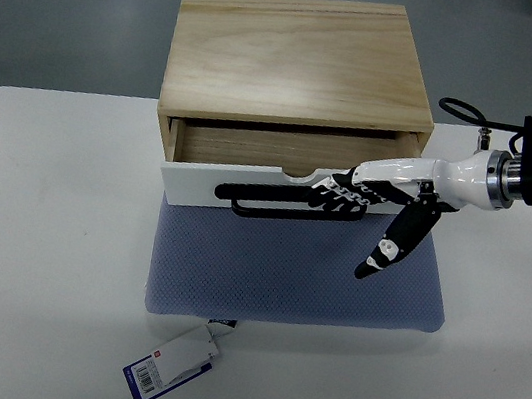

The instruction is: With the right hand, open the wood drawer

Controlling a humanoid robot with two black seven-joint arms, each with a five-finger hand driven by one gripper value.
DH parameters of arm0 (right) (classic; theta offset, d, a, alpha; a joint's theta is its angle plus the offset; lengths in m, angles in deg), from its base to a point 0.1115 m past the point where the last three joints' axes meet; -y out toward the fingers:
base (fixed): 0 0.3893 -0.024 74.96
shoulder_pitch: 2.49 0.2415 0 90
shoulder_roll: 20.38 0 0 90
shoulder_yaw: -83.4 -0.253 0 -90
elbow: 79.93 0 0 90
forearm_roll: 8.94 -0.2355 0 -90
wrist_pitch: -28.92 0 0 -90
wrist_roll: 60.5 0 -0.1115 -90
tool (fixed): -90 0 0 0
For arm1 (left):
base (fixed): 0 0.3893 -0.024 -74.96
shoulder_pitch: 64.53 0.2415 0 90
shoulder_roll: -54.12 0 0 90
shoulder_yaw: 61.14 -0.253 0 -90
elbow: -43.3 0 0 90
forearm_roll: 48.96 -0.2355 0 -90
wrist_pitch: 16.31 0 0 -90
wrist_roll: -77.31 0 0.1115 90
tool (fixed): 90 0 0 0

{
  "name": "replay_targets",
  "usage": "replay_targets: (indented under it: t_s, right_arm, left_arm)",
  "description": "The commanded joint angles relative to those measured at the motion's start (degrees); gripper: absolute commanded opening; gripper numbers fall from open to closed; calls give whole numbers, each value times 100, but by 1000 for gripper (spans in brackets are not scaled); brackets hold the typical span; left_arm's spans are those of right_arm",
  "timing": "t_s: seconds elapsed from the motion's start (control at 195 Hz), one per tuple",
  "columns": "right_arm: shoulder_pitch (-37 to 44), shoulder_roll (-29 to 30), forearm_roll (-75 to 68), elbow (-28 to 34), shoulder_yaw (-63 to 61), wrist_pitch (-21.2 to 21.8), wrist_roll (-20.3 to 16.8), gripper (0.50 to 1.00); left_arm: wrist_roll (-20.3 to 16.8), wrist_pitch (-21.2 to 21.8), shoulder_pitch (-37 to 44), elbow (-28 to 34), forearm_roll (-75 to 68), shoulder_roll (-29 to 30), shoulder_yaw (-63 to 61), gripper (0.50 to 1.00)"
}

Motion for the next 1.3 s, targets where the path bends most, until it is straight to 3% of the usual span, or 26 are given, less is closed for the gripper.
replay_targets:
  t_s: [0.0, 0.517, 0.732, 0.849, 1.039, 1.09, 1.095, 1.105, 1.294]
  right_arm:
    - [0, -32, -100, 10, -6, 0, -10, 938]
    - [360, -497, -724, 273, -33, 0, -115, 938]
    - [519, -717, -1261, 36, -244, 0, -106, 938]
    - [475, -744, -1770, -658, -622, 0, -80, 938]
    - [475, -682, -3334, -2793, -1211, 0, -71, 938]
    - [475, -682, -3335, -2794, -1211, 0, -71, 938]
    - [475, -630, -3613, -3290, -1228, 0, -62, 938]
    - [466, -603, -3660, -3399, -1228, 0, -62, 938]
    - [167, -5, -3862, -4807, -1413, 0, 34, 938]
  left_arm:
    - [3, -3, 0, 1, 0, 0, 0, 1000]
    - [-5, -3, 0, 1, 0, 0, 0, 1000]
    - [-6, 6, 0, 1, 0, 0, 0, 1000]
    - [-6, -3, 0, 1, 0, 0, 0, 1000]
    - [3, 5, 0, 1, 0, 0, 0, 1000]
    - [3, 6, 0, 1, 0, 0, 0, 1000]
    - [-5, 6, 0, 1, 0, 0, 0, 1000]
    - [3, -3, 0, 1, 0, 0, 0, 1000]
    - [-6, -3, 0, 1, 0, 0, 0, 1000]
